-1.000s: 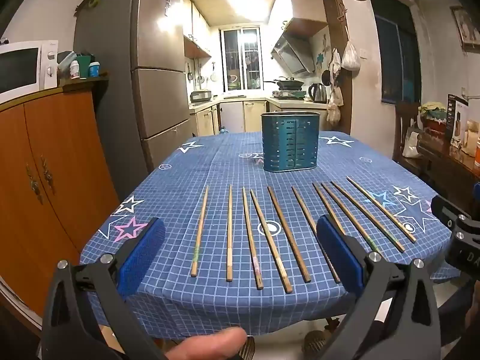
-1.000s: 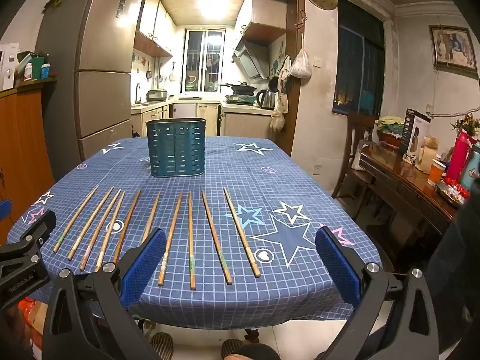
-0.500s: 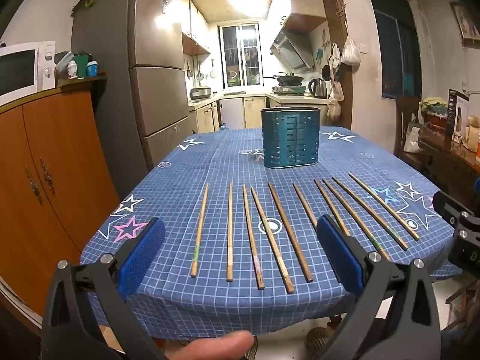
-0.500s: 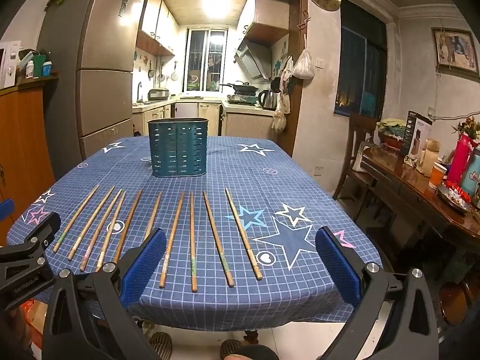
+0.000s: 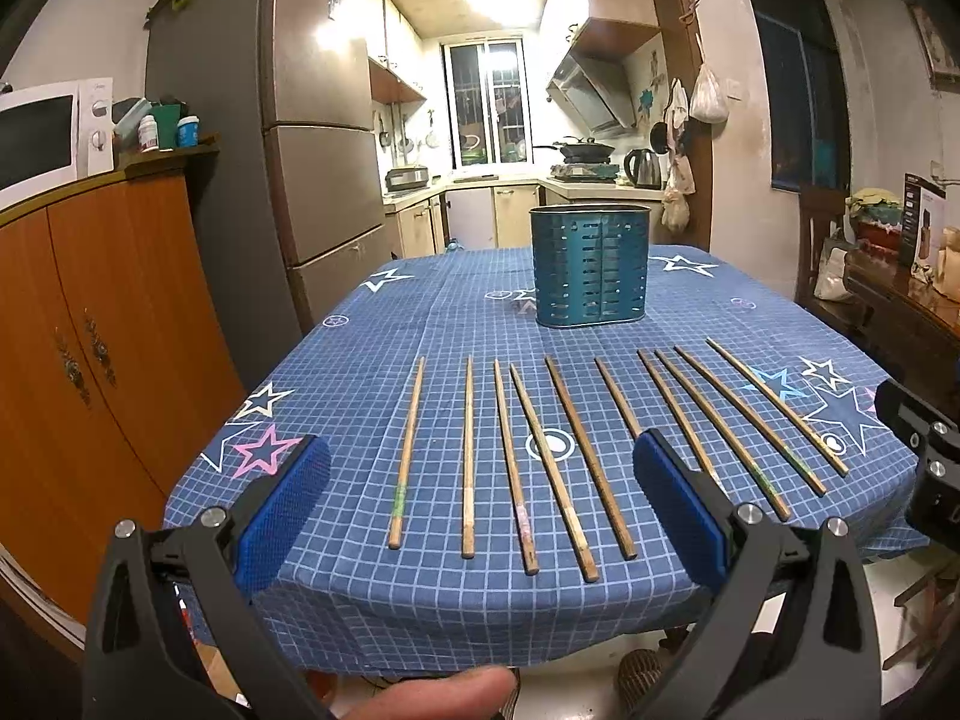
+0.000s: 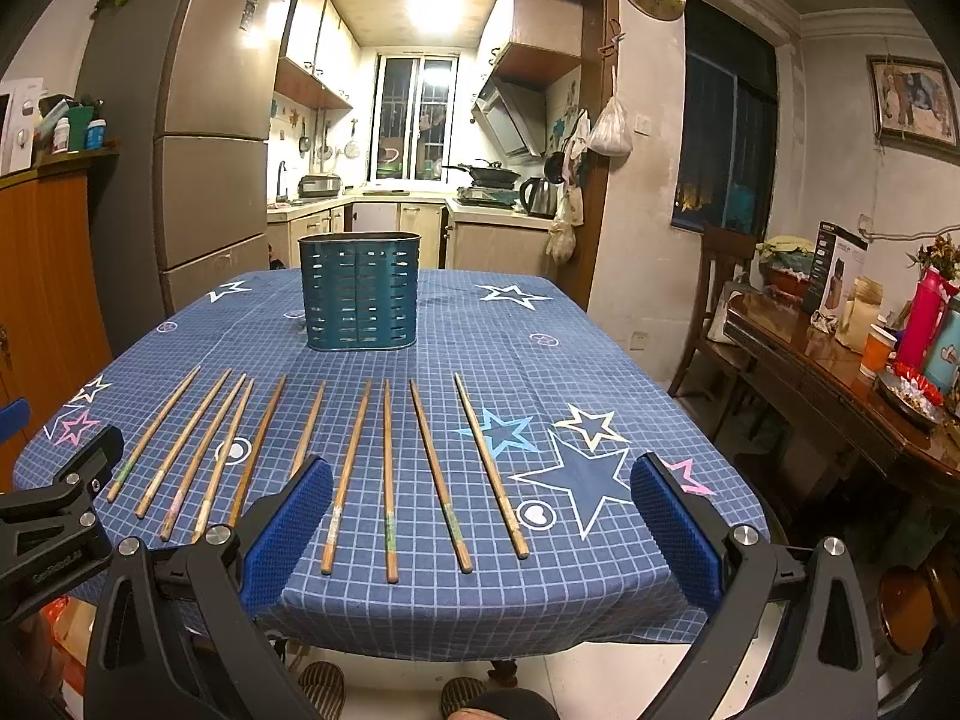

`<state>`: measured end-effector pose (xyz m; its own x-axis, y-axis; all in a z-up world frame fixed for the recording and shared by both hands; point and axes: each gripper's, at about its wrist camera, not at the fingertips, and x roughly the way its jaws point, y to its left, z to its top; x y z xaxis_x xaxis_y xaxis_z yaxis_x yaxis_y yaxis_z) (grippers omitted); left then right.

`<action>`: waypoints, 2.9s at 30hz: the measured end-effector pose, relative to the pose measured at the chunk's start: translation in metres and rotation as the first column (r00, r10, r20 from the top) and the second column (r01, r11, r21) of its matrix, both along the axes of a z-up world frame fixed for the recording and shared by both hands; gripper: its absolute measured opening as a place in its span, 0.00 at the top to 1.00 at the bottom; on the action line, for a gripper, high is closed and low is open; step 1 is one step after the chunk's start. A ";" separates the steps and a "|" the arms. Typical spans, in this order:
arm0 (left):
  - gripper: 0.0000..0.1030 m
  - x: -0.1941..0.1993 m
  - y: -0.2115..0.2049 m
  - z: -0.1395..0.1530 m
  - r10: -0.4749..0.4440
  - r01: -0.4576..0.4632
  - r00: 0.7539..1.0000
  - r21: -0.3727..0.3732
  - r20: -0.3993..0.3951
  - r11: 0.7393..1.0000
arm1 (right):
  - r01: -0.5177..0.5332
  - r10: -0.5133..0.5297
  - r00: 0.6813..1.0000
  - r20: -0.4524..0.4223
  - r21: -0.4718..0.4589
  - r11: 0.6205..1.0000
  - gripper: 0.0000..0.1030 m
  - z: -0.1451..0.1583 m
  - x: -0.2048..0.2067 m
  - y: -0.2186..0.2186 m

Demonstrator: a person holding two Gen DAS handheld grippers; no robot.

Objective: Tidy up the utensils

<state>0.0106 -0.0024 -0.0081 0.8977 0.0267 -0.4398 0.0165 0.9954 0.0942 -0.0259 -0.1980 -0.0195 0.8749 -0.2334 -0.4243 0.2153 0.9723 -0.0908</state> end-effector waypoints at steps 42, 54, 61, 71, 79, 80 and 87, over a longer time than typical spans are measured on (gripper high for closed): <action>0.05 0.001 0.003 0.000 0.004 -0.004 1.000 0.006 -0.008 1.000 | 0.001 -0.001 1.000 -0.009 0.006 1.000 0.03 -0.010 0.003 -0.002; 0.05 0.002 0.005 0.000 0.006 -0.005 1.000 0.006 -0.008 1.000 | -0.001 0.001 1.000 -0.013 0.008 1.000 0.03 -0.011 0.001 -0.003; 0.05 0.002 0.005 0.000 0.005 -0.005 1.000 0.007 -0.008 1.000 | -0.001 0.001 1.000 -0.014 0.008 1.000 0.03 -0.011 0.001 -0.003; 0.05 0.004 0.030 0.003 0.008 -0.008 1.000 0.025 0.013 1.000 | 0.004 -0.004 1.000 -0.011 0.002 1.000 0.03 -0.011 -0.003 -0.006; 0.05 0.018 0.123 -0.023 0.120 -0.133 0.982 -0.088 -0.144 0.987 | 0.022 -0.015 0.998 -0.064 0.114 0.993 0.03 -0.018 -0.002 -0.045; 0.05 0.017 0.127 -0.026 0.116 -0.129 0.981 -0.075 -0.154 0.989 | 0.013 -0.003 0.997 -0.077 0.122 0.992 0.03 -0.020 -0.001 -0.048; 0.13 0.009 0.115 -0.043 0.034 -0.046 0.981 -0.063 -0.190 0.997 | 0.002 0.064 0.968 -0.242 0.263 0.965 0.03 -0.058 0.002 -0.075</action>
